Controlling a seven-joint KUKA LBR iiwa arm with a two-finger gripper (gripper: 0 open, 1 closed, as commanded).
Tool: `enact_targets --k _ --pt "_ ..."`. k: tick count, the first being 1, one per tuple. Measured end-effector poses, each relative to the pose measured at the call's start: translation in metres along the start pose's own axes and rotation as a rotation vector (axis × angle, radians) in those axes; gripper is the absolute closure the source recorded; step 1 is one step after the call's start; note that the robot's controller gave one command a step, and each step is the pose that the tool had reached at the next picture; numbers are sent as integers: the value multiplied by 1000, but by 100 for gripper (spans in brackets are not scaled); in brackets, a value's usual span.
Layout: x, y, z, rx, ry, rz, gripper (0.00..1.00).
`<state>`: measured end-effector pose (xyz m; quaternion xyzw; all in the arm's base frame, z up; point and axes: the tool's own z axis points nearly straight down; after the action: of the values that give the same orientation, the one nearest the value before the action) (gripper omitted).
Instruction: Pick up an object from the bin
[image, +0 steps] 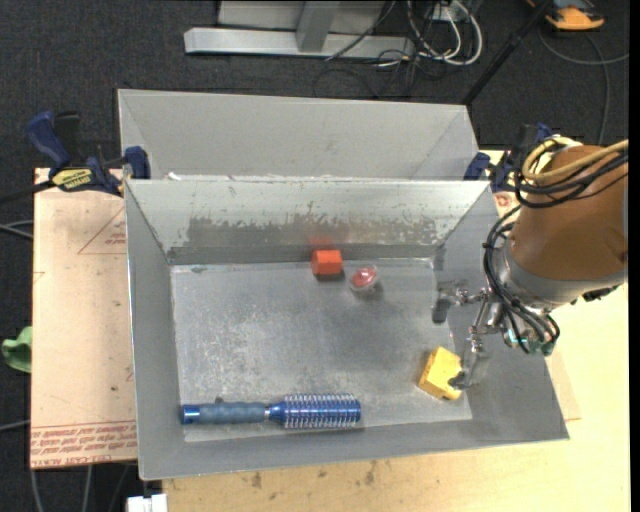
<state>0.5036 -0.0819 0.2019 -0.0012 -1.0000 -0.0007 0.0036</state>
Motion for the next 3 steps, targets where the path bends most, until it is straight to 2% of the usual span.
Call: enact_targets --k 1,2,3 --pt "16 -36 89 0 -2 -484 0" --pt "15 -34 87 1 -6 -488 100" --pt "14 -34 87 1 -6 -489 0"
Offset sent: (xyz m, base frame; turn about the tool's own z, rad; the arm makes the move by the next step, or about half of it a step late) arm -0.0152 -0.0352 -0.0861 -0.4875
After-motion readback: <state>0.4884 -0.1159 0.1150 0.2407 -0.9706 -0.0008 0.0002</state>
